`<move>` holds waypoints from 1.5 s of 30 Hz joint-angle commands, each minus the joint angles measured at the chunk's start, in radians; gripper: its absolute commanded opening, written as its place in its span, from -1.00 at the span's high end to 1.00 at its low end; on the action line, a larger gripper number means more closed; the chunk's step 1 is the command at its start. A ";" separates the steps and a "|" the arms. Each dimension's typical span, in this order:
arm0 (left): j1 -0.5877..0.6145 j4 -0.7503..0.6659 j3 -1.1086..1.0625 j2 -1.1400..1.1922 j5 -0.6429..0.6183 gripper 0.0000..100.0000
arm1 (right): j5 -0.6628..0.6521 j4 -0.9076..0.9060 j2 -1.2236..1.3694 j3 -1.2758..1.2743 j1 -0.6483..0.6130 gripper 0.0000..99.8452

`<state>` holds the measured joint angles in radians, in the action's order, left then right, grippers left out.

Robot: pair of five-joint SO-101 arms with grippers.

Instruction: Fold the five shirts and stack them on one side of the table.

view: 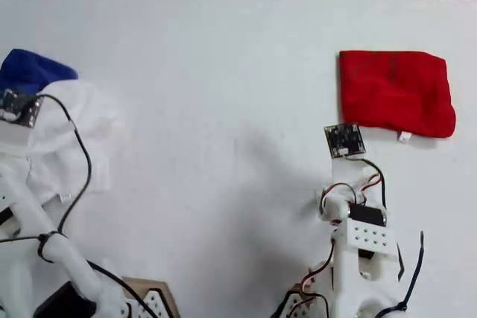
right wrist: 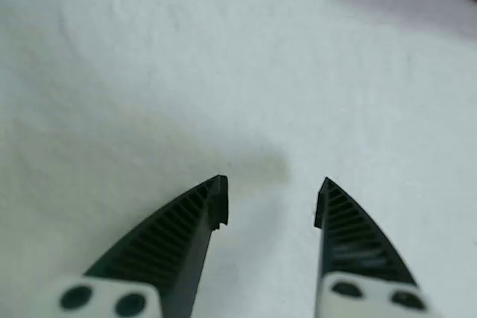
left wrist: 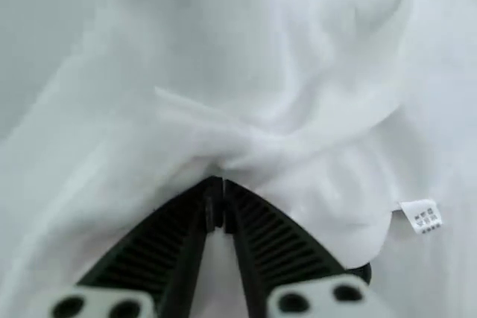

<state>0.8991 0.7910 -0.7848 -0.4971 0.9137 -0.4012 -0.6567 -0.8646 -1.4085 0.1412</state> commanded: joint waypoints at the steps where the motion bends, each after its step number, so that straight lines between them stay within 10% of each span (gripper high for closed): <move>1: -0.066 0.068 0.120 -0.029 -0.051 0.95 | 0.002 0.018 -0.028 0.003 -0.004 0.62; 14: -0.269 0.373 0.415 -0.021 -0.204 0.94 | 0.002 0.019 -0.028 0.003 -0.004 0.62; 25: -0.029 0.362 0.297 -0.021 0.023 0.45 | 0.002 0.019 -0.028 0.002 -0.004 0.62; 38: 0.166 -0.186 -0.104 -0.029 0.282 0.46 | 0.002 0.019 -0.028 0.002 -0.004 0.62; 45: 0.140 -0.215 -0.113 -0.031 0.275 0.91 | 0.003 0.019 -0.028 0.002 -0.004 0.62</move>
<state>1.0510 0.5930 -0.9030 -0.4971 1.1884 -0.4012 -0.6567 -0.8646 -1.4116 0.1412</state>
